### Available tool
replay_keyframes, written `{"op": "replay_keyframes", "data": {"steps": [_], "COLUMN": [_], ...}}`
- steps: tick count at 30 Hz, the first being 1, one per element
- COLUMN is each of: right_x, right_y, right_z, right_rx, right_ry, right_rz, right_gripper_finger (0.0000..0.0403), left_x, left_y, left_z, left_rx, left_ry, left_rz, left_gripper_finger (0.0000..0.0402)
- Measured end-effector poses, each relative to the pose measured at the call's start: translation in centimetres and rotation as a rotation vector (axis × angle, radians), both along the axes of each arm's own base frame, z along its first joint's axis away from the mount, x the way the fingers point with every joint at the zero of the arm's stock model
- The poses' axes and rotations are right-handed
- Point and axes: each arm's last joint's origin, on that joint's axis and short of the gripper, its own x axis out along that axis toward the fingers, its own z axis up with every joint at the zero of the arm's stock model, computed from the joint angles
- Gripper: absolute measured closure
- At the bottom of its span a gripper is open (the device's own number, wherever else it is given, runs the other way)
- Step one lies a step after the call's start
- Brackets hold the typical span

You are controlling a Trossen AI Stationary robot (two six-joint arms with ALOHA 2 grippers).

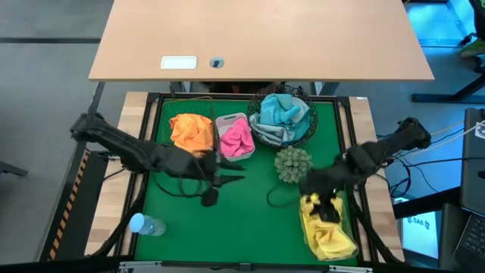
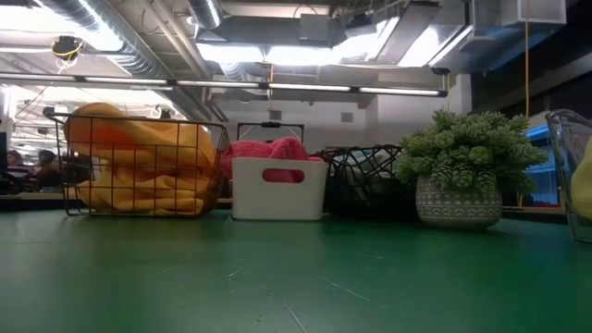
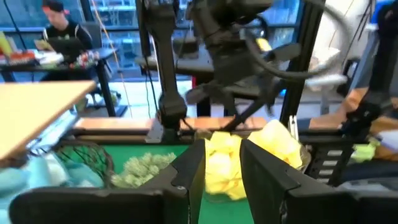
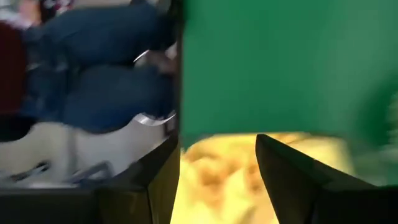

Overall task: Sort microfiber towel by color & place in baskets
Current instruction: Return to Home Position

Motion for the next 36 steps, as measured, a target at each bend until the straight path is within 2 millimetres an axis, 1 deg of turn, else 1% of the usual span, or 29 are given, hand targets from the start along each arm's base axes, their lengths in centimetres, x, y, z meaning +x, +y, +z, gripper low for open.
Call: {"op": "replay_keyframes", "data": {"steps": [4, 9, 12, 14, 16, 18, 21, 23, 25, 28, 30, 32, 36], "right_x": [0.0, -1.3, -2.8, -4.1, -5.5, -7.3, -9.8, -11.2, -12.6, -13.5, -13.8, -13.6, -12.2], "right_y": [-2.6, -5.8, -7.8, -9.2, -10.4, -11.6, -13.0, -13.6, -14.0, -14.2, -14.3, -14.4, -14.9], "right_z": [4.3, 9.7, 12.5, 14.1, 15.2, 15.9, 16.4, 16.3, 16.1, 15.0, 13.7, 12.0, 7.5], "right_rx": [-0.12, -0.278, -0.394, -0.484, -0.569, -0.627, -0.667, -0.682, -0.681, -0.646, -0.634, -0.64, -0.64], "right_ry": [-0.152, -0.367, -0.466, -0.528, -0.577, -0.625, -0.681, -0.724, -0.791, -0.892, -0.939, -0.965, -0.962], "right_rz": [-0.03, -0.058, -0.058, -0.082, -0.112, -0.149, -0.225, -0.296, -0.358, -0.392, -0.397, -0.39, -0.375], "right_gripper_finger": [0.0193, 0.0193, 0.0193, 0.0193, 0.0193, 0.0193, 0.0193, 0.0193, 0.0193, 0.0193, 0.0193, 0.0193, 0.0193], "left_x": [-3.6, -9.1, -12.5, -14.5, -16.3, -17.8, -19.6, -20.6, -21.1, -21.2, -21.0, -20.8, -20.6], "left_y": [1.5, 3.8, 5.2, 6.0, 6.7, 7.4, 8.2, 8.6, 8.8, 9.0, 9.0, 9.1, 9.4], "left_z": [3.0, 5.9, 7.2, 7.6, 7.8, 7.8, 7.8, 7.3, 6.3, 4.2, 2.6, 0.8, -2.9], "left_rx": [-0.005, 0.013, 0.003, 0.002, 0.005, 0.005, 0.003, 0.026, 0.042, 0.05, 0.047, 0.039, 0.028], "left_ry": [-0.045, -0.079, -0.115, -0.12, -0.118, -0.115, -0.141, -0.151, -0.146, -0.127, -0.131, -0.146, -0.147], "left_rz": [0.018, 0.101, 0.144, 0.163, 0.179, 0.209, 0.264, 0.285, 0.288, 0.3, 0.314, 0.33, 0.367], "left_gripper_finger": [0.0306, 0.0306, 0.0306, 0.0306, 0.0306, 0.0306, 0.0306, 0.0306, 0.0306, 0.0306, 0.0306, 0.0306, 0.0306]}}
